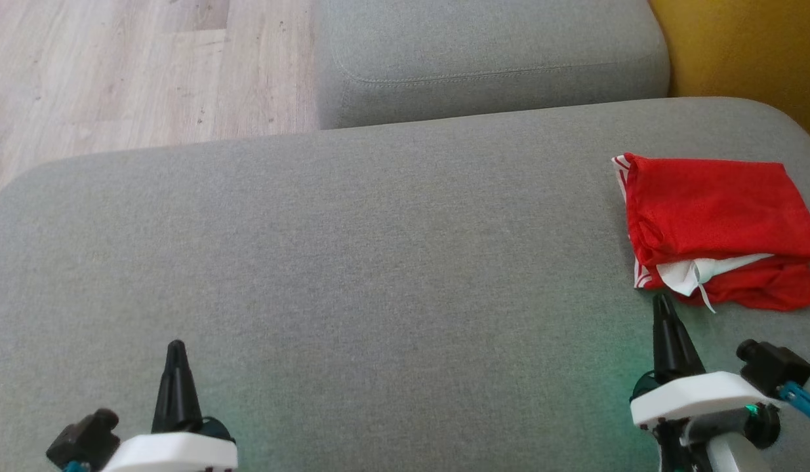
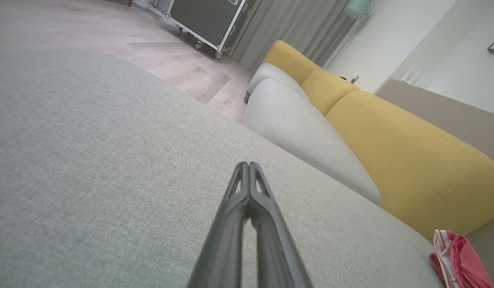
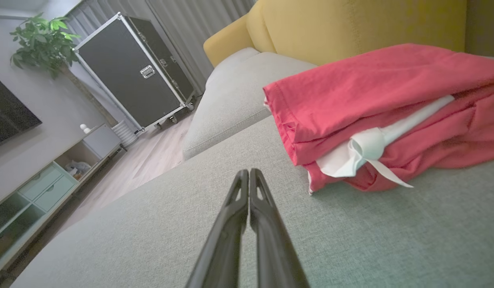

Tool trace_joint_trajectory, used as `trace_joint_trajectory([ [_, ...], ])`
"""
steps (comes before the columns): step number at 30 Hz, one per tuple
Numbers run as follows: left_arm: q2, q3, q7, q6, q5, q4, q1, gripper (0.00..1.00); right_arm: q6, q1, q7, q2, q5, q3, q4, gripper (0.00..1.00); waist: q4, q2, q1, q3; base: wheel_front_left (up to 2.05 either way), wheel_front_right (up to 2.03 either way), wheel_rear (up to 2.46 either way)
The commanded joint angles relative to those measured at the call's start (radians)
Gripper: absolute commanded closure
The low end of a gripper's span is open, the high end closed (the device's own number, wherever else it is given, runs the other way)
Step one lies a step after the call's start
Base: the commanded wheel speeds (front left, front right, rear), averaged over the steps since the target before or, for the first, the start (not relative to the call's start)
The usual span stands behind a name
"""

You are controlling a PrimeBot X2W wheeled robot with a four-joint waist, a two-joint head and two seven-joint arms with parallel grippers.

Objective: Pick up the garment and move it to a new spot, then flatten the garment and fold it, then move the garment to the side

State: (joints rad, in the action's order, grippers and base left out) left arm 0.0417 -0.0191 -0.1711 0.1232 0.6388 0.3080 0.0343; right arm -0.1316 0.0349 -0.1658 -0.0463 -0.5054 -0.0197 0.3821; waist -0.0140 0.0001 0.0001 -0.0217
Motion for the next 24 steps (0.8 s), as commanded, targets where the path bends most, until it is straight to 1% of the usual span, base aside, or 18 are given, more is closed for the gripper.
trace_joint_trajectory([
  [1,0.003,0.021,0.004,0.002,0.020,-0.037,-0.053,1.00,0.000,0.053,0.005,-0.002,-0.025,0.003,-0.039,1.00,0.000,-0.0001,0.0000,0.000,0.00,0.00,0.00],
  [24,0.004,0.048,0.072,0.003,0.249,-0.043,-0.075,1.00,0.000,0.058,0.071,-0.002,-0.286,0.035,-0.063,1.00,0.003,-0.0001,-0.0001,0.006,0.00,0.00,0.00],
])
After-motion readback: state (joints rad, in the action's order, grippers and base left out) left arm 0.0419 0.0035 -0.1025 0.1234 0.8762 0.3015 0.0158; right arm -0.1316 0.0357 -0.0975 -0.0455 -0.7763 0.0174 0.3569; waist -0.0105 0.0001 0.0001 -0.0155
